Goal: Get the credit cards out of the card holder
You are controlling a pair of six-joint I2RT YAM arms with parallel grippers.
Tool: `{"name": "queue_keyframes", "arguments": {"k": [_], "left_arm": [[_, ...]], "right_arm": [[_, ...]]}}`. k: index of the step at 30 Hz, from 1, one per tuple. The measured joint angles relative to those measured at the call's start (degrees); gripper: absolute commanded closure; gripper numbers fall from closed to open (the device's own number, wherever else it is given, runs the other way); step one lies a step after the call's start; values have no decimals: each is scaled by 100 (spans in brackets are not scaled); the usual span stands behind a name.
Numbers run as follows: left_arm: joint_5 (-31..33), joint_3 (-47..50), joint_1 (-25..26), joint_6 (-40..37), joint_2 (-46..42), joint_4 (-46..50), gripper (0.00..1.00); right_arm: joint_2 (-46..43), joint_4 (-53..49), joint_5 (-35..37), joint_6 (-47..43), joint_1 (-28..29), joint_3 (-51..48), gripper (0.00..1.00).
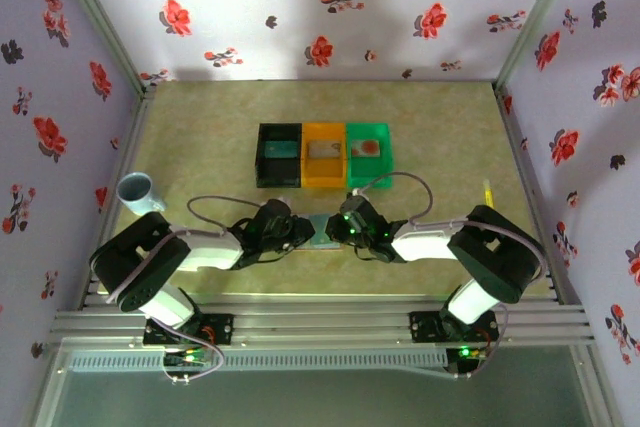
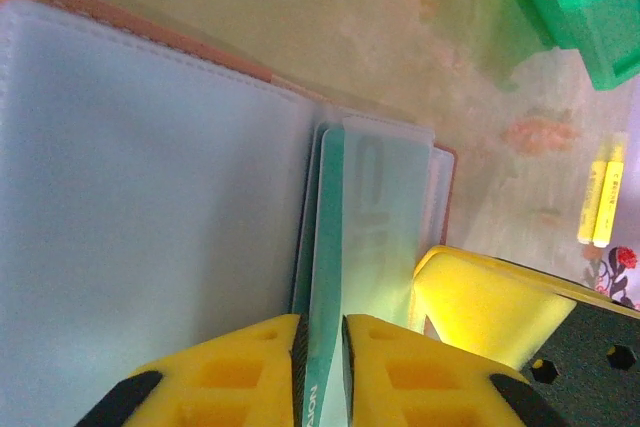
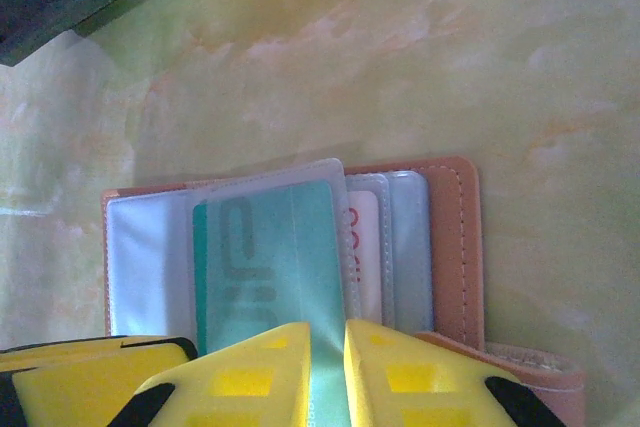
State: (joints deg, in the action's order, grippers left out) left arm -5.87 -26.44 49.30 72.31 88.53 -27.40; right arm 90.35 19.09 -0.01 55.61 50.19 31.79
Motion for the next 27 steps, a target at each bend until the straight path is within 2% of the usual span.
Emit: {"name": "queue_keyframes", "arguments": {"k": [27], "left_arm": [[118,584,-2,433,280,-1637,82]], "right_arm": [[33,251,-22,59,-11,-90,81]]}}
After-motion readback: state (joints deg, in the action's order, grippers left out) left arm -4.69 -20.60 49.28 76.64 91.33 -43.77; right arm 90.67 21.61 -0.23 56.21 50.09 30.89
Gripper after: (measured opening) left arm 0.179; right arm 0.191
